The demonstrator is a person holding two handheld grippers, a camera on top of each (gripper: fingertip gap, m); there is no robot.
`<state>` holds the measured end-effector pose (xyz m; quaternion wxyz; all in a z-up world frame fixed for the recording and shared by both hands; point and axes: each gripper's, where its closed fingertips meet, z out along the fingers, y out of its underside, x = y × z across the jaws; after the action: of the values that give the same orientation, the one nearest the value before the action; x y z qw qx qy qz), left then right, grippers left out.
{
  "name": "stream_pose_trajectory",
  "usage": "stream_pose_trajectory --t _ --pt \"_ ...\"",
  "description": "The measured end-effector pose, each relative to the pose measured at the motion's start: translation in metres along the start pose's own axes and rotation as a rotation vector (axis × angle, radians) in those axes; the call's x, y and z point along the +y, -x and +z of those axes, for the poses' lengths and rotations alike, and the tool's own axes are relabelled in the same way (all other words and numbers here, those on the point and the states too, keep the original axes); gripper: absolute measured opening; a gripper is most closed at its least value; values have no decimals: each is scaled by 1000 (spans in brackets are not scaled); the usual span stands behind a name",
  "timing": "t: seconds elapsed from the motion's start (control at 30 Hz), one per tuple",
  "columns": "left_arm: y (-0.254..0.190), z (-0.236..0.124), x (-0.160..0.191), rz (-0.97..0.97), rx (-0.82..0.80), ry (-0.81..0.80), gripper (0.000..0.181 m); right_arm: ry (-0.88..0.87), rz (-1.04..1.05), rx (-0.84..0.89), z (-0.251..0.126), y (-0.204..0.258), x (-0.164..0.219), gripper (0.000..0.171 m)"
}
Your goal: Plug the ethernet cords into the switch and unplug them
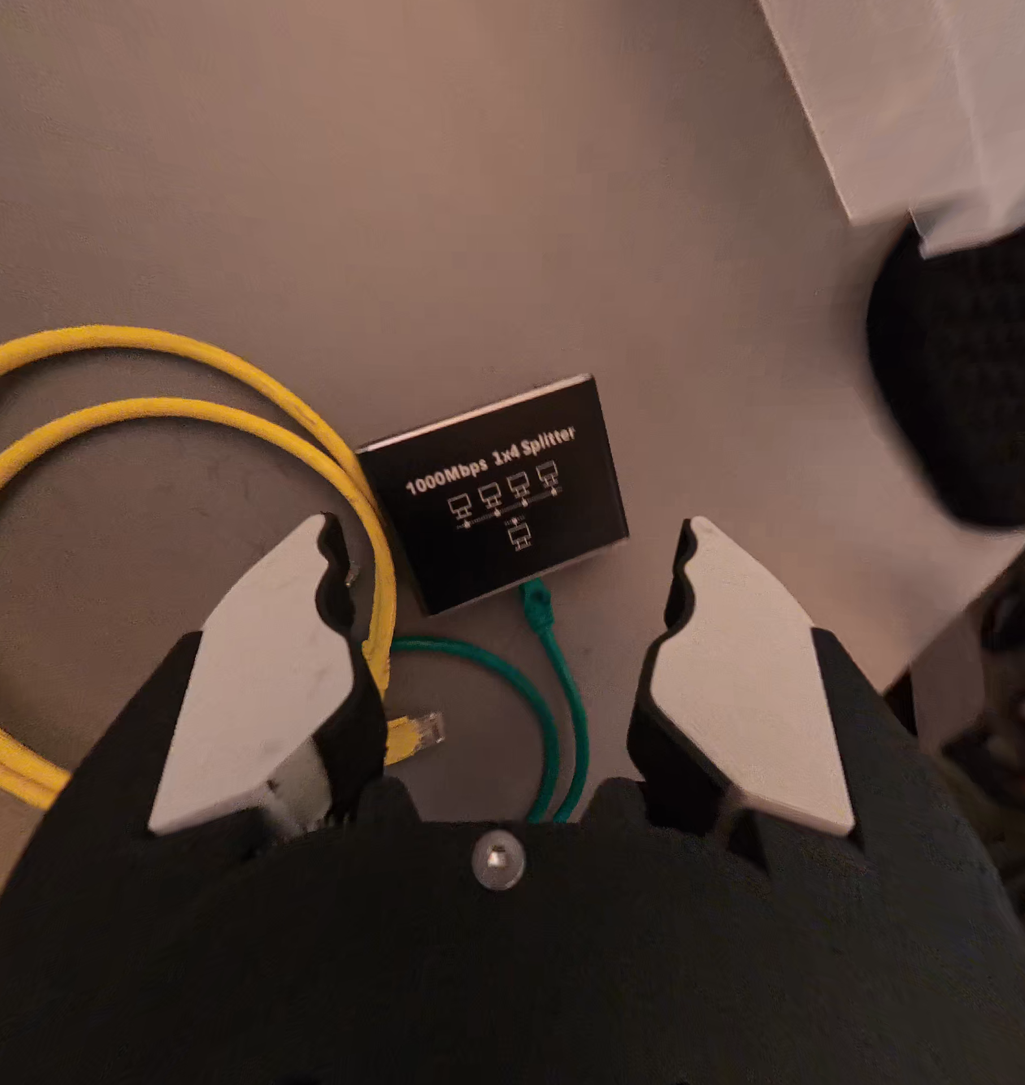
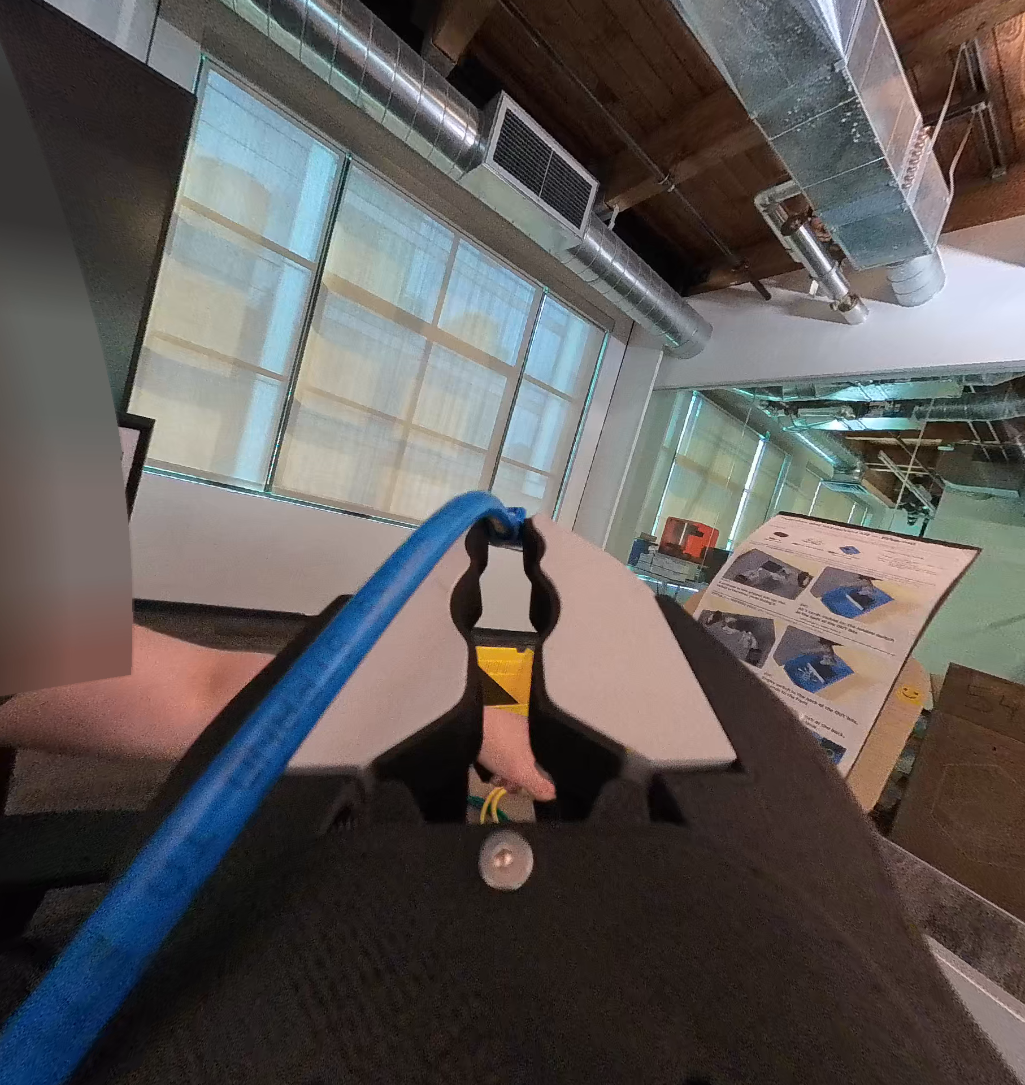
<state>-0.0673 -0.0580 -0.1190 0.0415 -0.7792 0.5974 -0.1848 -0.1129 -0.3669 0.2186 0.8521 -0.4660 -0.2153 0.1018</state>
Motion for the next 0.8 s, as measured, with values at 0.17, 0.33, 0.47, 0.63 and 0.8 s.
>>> stream_pose_trajectory --t 0.17,0.33,0.47,0.63,0.8 --pt "-2 26 8 -117 -109 46 109 -12 25 1 -3 8 1 11" --pt "5 40 26 -17 -258 231 107 -19 70 14 -12 8 8 11" --pt "-6 39 42 325 -215 350 107 -5 99 8 -17 8 17 11" --pt "2 18 76 854 -255 418 103 -1 104 -6 -21 11 22 11" --pt "-5 -14 72 658 -226 98 95 -17 101 -12 -28 13 27 11"
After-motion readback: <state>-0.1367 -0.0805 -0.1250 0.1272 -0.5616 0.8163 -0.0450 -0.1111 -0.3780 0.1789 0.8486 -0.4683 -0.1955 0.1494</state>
